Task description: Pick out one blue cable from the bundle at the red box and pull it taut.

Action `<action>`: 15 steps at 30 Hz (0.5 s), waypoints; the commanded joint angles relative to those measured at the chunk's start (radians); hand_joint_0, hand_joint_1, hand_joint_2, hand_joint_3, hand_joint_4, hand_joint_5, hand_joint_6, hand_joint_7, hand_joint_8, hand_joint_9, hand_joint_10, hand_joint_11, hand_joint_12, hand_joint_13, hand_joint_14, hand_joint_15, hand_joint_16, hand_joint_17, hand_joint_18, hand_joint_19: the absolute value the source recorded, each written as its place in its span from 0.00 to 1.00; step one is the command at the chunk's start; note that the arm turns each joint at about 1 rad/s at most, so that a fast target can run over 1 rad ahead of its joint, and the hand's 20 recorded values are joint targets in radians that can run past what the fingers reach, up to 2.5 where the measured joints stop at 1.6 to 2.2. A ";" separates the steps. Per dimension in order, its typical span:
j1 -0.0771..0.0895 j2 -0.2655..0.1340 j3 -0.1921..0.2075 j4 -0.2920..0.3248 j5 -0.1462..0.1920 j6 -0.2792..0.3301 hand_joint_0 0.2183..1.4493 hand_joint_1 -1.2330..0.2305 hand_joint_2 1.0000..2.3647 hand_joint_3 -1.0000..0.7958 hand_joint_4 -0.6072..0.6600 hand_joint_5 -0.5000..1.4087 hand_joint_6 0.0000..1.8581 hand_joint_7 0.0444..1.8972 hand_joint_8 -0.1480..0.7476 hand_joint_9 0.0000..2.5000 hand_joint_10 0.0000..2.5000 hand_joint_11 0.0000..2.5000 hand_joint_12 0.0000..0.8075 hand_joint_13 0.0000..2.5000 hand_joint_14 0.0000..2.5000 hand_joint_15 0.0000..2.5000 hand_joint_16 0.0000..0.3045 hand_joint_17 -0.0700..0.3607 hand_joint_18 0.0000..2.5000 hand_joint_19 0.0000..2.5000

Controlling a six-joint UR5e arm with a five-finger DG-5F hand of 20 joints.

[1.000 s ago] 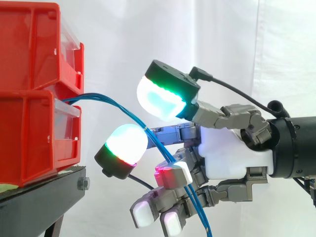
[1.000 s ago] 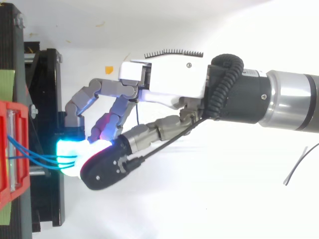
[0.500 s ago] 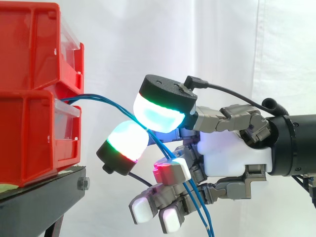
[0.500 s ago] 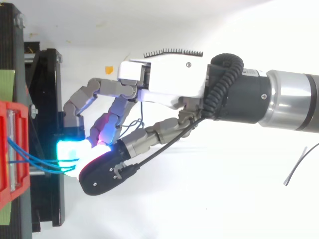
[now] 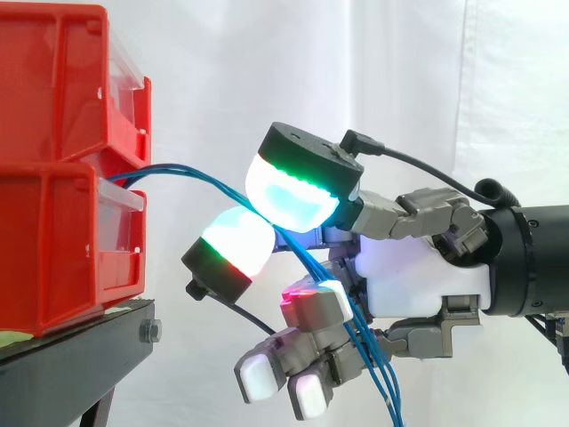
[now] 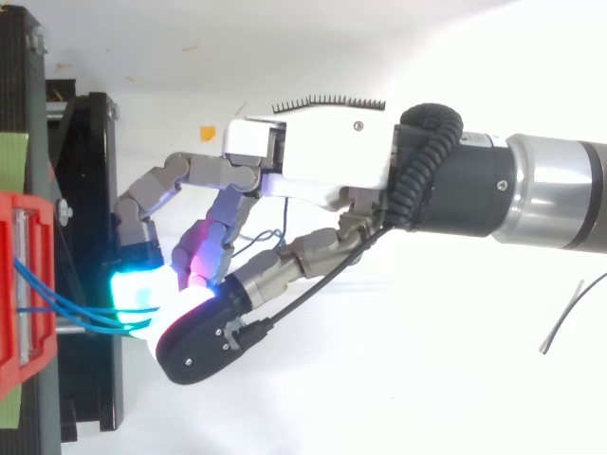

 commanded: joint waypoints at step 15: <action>-0.006 0.000 0.000 0.000 -0.013 0.000 0.35 0.17 0.00 0.28 0.30 0.22 0.51 0.55 0.44 0.55 0.02 0.40 0.36 0.39 0.01 0.22 0.13 0.37 0.35 0.26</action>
